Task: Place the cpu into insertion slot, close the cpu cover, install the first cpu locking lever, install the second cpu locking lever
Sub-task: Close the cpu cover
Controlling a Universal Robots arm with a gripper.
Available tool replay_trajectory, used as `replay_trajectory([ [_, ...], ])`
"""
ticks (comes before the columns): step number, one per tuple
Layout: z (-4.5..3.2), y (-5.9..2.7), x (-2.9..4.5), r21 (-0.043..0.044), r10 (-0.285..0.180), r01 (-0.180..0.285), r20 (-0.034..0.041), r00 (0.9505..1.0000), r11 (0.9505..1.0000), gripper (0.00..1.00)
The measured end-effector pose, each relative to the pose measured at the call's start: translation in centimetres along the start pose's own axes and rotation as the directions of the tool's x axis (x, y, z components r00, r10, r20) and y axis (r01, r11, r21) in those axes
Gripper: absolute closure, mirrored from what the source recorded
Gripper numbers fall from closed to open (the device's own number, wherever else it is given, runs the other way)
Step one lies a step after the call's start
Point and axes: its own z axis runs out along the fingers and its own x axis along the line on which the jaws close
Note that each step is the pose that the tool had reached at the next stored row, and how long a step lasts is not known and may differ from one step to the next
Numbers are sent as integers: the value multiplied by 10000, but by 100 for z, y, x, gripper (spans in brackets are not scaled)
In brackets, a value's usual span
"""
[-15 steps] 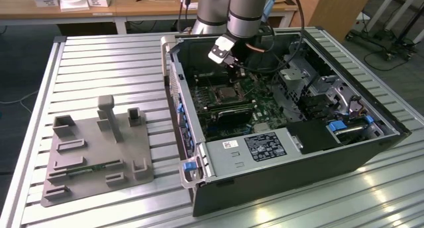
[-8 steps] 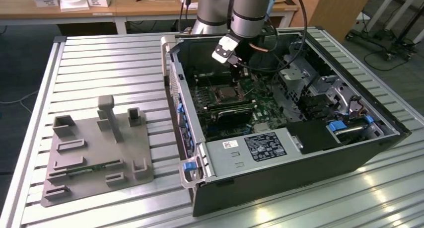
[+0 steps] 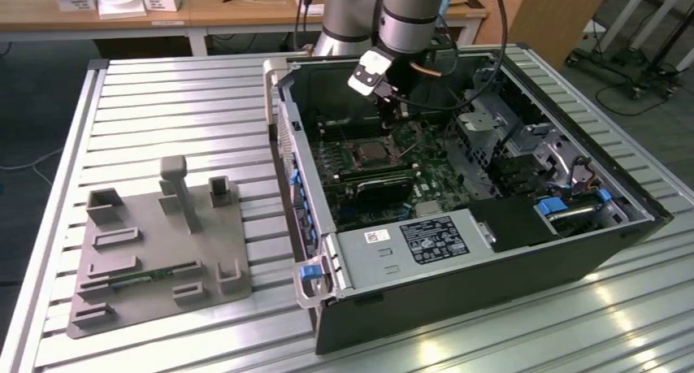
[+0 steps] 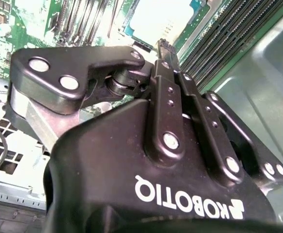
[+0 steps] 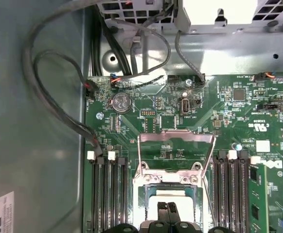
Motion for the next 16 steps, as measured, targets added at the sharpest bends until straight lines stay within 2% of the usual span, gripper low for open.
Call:
replay_trajectory([
  [4,-2,15,0,0,-1,1,-2,10000,10000,90],
  [8,1,90,1,1,-1,1,0,10000,10000,90],
  [11,1,116,1,0,0,0,0,10000,10000,90],
  [13,-24,117,1,1,1,-1,1,10000,10000,90],
  [16,-106,120,1,0,1,-1,-1,10000,10000,90],
])
